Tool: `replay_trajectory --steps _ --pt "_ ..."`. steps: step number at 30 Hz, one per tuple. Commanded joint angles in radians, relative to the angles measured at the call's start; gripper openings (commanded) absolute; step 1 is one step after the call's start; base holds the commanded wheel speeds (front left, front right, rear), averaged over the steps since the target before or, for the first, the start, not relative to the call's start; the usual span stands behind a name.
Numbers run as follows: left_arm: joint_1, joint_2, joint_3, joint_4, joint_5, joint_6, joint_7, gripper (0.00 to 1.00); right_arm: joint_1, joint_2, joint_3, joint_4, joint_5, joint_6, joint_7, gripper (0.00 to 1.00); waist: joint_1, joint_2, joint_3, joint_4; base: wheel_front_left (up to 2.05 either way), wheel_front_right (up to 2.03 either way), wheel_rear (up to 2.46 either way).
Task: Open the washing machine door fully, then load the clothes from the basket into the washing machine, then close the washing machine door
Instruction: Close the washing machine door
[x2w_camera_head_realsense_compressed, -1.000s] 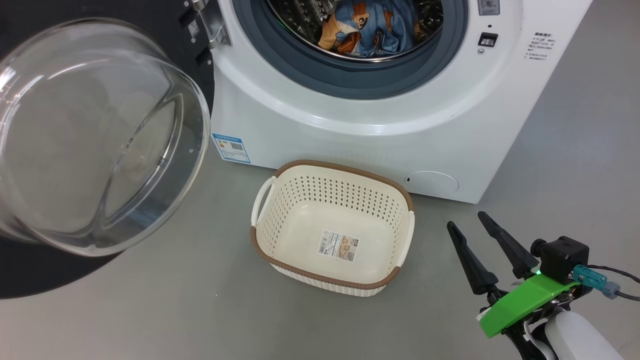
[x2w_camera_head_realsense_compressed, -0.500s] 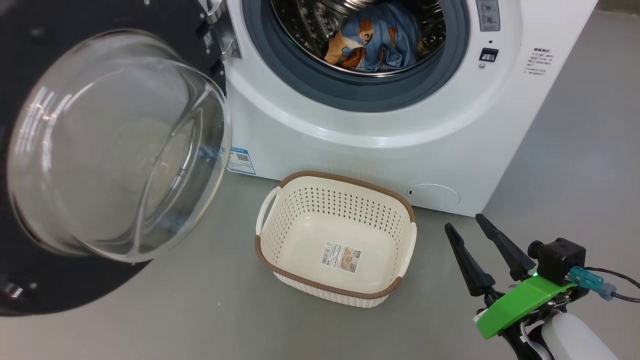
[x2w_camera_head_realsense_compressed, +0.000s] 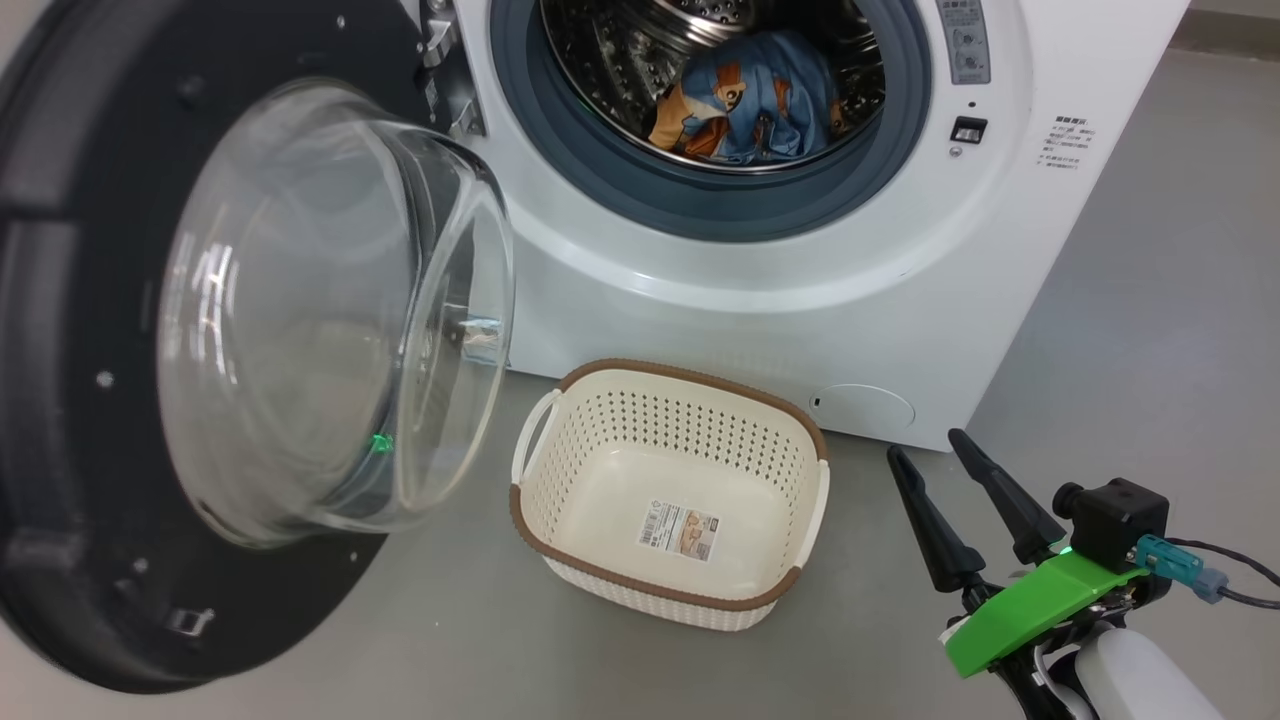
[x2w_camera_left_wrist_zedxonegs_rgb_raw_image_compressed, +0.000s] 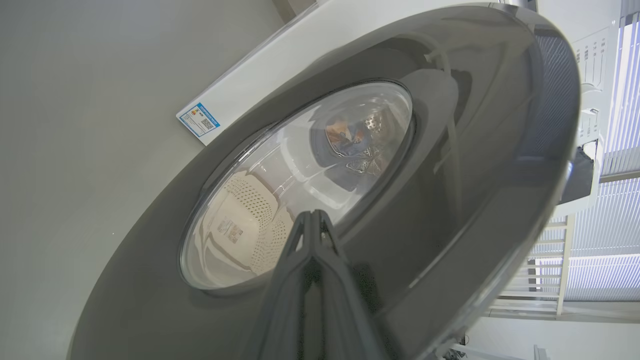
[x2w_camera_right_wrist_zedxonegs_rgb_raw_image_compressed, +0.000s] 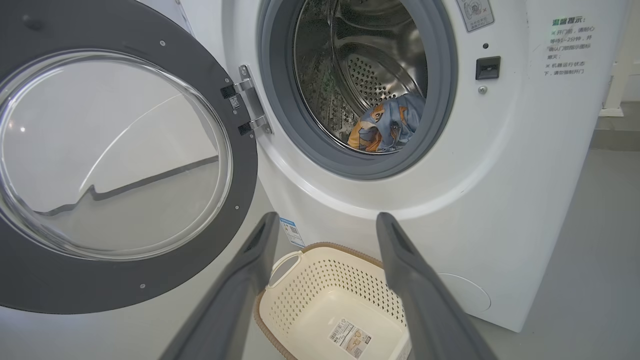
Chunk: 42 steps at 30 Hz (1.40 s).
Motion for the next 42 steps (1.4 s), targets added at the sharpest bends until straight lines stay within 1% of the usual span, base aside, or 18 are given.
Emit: replay_trajectory --steps 1,3,4,12,19,24,32,42 --pt "0.021 0.036 0.01 -0.082 -0.022 0.014 0.04 0.0 0.011 0.006 0.018 -0.02 0.009 0.002 -0.012 1.0 0.0 0.0 -0.012 -0.008 0.0 0.0 0.0" --pt "0.045 0.022 0.001 -0.13 -0.03 0.029 0.061 0.0 0.014 0.01 0.02 -0.018 0.01 0.002 -0.012 1.0 0.0 0.0 -0.022 -0.014 0.0 0.0 0.0" --pt "0.045 0.022 0.001 -0.13 -0.03 0.029 0.061 0.0 0.014 0.01 0.02 -0.018 0.01 0.002 -0.012 1.0 0.0 0.0 -0.022 -0.014 0.0 0.0 0.0" --pt "0.105 -0.041 -0.012 -0.284 -0.079 0.096 0.118 0.0 0.028 0.025 0.021 -0.014 0.012 0.002 -0.012 1.0 0.0 0.0 -0.051 -0.037 0.0 0.0 0.0" --pt "0.113 -0.078 -0.054 -0.34 -0.087 0.116 0.142 0.0 0.033 0.033 0.023 -0.011 0.014 0.002 -0.012 1.0 0.0 0.0 -0.07 -0.063 0.0 0.0 0.0" --pt "0.113 -0.113 -0.092 -0.349 -0.084 0.113 0.143 0.0 0.037 0.042 0.03 -0.004 0.018 0.002 -0.012 1.0 0.0 0.0 -0.086 -0.086 0.0 0.0 0.0" --pt "0.098 -0.153 -0.124 -0.344 -0.071 0.102 0.119 0.0 0.036 0.042 0.032 -0.003 0.021 0.002 -0.012 1.0 0.0 0.0 -0.088 -0.13 0.0 0.0 0.0" --pt "0.062 -0.203 -0.162 -0.318 -0.059 0.083 0.087 0.0 0.031 0.045 0.031 -0.002 0.021 0.002 -0.012 1.0 0.0 0.0 -0.08 -0.163 0.0 0.0 0.0"
